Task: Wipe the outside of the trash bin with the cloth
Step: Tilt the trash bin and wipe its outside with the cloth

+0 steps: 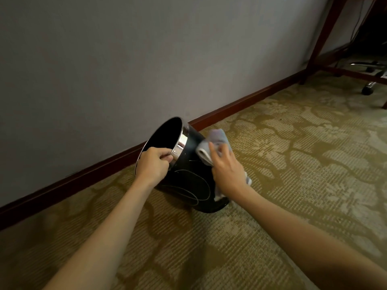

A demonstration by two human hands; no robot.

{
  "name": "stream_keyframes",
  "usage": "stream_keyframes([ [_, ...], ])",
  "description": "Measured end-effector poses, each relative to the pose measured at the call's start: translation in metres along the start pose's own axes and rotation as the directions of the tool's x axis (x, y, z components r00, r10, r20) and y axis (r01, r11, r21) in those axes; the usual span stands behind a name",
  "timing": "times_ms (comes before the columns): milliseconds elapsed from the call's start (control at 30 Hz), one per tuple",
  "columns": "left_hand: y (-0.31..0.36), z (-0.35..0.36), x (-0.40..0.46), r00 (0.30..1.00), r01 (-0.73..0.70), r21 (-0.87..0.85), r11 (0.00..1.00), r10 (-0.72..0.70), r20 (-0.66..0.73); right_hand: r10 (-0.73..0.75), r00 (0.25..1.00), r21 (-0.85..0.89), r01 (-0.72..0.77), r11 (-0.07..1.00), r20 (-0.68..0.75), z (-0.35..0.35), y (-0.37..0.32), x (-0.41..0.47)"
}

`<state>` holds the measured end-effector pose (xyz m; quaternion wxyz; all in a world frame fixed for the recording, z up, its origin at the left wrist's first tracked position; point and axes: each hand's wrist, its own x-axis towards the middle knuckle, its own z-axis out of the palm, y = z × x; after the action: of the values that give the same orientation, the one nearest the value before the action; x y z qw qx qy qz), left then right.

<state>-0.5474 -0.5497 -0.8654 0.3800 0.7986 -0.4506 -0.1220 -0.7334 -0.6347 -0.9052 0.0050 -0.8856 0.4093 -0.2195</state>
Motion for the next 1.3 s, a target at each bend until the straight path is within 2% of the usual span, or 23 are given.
stream_keyframes([
  [100,0.000,-0.004,0.000,1.000,0.025,-0.028,0.999,-0.025,0.003,-0.108,0.986,0.013,0.111,0.994,-0.123,-0.004,-0.026,0.008],
  [267,-0.012,-0.019,-0.003,0.994,0.102,-0.079,0.992,-0.099,0.037,-0.291,0.955,-0.164,0.280,0.946,-0.048,0.016,-0.005,-0.022],
  [333,-0.018,-0.025,-0.003,0.991,0.129,-0.109,0.986,-0.124,0.049,-0.272,0.961,-0.210,0.277,0.938,0.052,0.022,0.010,-0.033],
  [433,-0.026,-0.027,-0.006,0.987,0.157,-0.173,0.972,-0.162,-0.011,-0.109,0.959,-0.258,0.178,0.950,0.261,0.023,0.031,-0.040],
  [500,-0.029,-0.024,-0.009,0.981,0.173,-0.205,0.963,-0.187,-0.049,-0.012,0.950,-0.270,0.100,0.958,0.312,0.017,0.037,-0.034],
  [600,-0.028,-0.018,-0.012,0.978,0.166,-0.190,0.968,-0.186,-0.091,-0.018,0.962,-0.152,0.061,0.986,0.272,0.009,0.017,-0.012],
  [733,-0.019,-0.007,-0.020,0.975,0.100,-0.066,0.993,-0.110,-0.193,-0.257,0.961,-0.026,0.261,0.965,0.100,0.004,-0.044,0.014],
  [800,-0.018,-0.006,-0.024,0.972,0.079,-0.030,0.996,-0.083,-0.218,-0.334,0.942,-0.034,0.336,0.941,0.041,0.002,-0.059,0.019],
  [867,-0.022,-0.008,-0.025,0.978,0.067,-0.031,0.997,-0.072,-0.194,-0.360,0.932,-0.079,0.363,0.929,0.045,0.005,-0.054,0.017],
  [967,-0.027,-0.012,-0.025,0.990,0.067,-0.068,0.995,-0.075,-0.122,-0.276,0.951,-0.116,0.293,0.949,0.140,0.012,-0.023,0.003],
  [1133,-0.030,-0.012,-0.025,0.990,0.071,-0.120,0.990,-0.085,-0.112,0.031,0.940,-0.259,0.062,0.964,0.340,0.015,0.035,-0.019],
  [1233,-0.028,-0.006,-0.025,0.990,0.056,-0.118,0.991,-0.071,-0.124,0.105,0.950,-0.180,-0.053,0.982,0.295,0.013,0.030,-0.014],
  [1300,-0.025,-0.002,-0.023,0.992,0.035,-0.111,0.993,-0.048,-0.121,0.068,0.967,-0.062,-0.054,0.997,0.246,0.014,0.006,-0.010],
])
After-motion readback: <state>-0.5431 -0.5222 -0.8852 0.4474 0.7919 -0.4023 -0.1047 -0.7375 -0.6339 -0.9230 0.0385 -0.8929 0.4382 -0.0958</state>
